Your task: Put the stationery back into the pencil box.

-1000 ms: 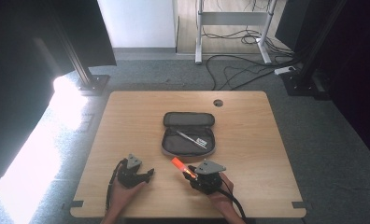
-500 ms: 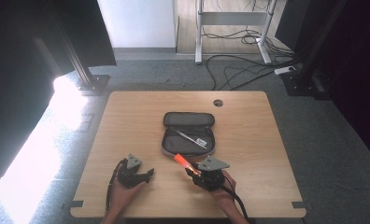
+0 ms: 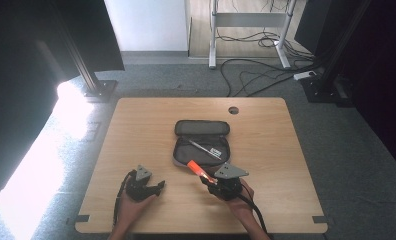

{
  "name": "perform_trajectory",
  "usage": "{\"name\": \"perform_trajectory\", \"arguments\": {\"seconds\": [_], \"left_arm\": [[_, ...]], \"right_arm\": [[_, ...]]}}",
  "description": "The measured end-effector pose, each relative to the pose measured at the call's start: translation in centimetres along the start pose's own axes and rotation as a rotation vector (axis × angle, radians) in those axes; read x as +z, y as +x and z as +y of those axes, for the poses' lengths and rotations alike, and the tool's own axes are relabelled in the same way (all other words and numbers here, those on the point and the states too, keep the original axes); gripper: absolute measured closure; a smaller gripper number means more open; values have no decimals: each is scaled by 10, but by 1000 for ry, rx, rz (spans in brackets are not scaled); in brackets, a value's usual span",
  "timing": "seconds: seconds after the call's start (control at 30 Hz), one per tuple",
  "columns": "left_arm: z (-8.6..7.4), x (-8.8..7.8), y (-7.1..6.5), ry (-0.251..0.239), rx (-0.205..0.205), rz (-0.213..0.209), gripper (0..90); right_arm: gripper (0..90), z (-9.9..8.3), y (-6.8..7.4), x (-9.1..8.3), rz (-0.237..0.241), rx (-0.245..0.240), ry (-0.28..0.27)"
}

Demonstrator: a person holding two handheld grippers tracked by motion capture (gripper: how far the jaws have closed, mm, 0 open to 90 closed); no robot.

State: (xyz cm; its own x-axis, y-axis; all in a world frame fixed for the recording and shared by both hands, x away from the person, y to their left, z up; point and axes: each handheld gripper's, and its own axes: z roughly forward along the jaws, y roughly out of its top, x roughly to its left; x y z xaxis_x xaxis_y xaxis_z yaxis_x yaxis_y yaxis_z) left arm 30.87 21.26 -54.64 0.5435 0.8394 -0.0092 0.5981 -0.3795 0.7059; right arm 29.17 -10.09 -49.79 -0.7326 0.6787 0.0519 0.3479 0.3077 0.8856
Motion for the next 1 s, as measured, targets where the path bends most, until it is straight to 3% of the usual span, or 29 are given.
{"name": "perform_trajectory", "arguments": {"seconds": [0.67, 1.0], "left_arm": [[0, 0, 0, 1, 0, 1, 316], [0, 0, 0, 2, 2, 1, 316]], "right_arm": [[661, 8, -16, 1, -18, 14, -17], [661, 19, -26, 2, 0, 21, -39]]}}
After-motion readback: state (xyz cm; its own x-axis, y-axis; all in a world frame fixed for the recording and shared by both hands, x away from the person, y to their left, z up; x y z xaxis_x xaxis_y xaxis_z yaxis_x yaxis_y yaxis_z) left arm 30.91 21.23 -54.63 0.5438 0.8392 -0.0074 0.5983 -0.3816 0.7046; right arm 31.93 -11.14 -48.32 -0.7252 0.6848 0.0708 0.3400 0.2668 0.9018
